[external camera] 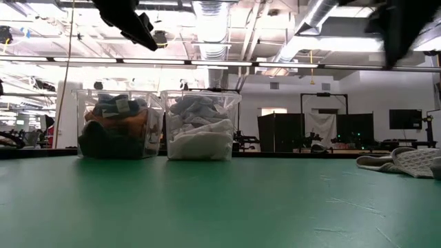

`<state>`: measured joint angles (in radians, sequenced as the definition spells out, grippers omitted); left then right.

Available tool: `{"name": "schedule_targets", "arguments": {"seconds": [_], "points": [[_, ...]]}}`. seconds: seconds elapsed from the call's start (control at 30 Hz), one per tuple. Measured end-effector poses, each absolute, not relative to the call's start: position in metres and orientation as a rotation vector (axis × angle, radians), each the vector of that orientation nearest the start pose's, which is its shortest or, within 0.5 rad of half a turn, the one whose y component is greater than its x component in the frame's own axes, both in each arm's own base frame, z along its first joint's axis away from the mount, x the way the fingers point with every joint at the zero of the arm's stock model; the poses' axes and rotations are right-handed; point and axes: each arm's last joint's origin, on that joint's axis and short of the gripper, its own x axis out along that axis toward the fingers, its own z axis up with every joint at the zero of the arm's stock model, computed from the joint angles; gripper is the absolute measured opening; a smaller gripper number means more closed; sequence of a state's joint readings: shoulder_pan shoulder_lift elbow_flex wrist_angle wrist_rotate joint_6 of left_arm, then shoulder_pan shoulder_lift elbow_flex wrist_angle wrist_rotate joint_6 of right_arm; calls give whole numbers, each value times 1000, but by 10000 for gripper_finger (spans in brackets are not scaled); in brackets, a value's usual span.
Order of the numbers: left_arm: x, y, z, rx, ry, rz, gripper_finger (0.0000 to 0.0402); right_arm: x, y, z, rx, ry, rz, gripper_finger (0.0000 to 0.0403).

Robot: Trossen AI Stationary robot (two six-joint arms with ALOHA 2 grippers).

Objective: Sort towels by color in basket
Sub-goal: Put the gray towel into the left transparent bin

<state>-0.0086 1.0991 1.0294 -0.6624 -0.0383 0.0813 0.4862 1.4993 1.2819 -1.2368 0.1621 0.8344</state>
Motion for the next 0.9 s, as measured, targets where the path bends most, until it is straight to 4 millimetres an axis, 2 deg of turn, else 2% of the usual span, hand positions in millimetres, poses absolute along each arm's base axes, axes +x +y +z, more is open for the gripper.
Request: {"name": "schedule_targets", "arguments": {"seconds": [0.27,0.57,0.7,0.87,0.9], "points": [[212,-19,309,42,838,-43,114,220,161,253,193,1502,-385,225],[209,-26,307,8,881,-49,114,228,181,200,43,1794,-416,218],[208,-26,307,6,882,-48,114,235,181,184,45,1905,-346,167],[207,-25,306,5,891,-47,114,243,174,176,23,1965,-288,33],[207,-25,306,5,891,-47,114,244,172,176,21,1968,-279,21]]}}
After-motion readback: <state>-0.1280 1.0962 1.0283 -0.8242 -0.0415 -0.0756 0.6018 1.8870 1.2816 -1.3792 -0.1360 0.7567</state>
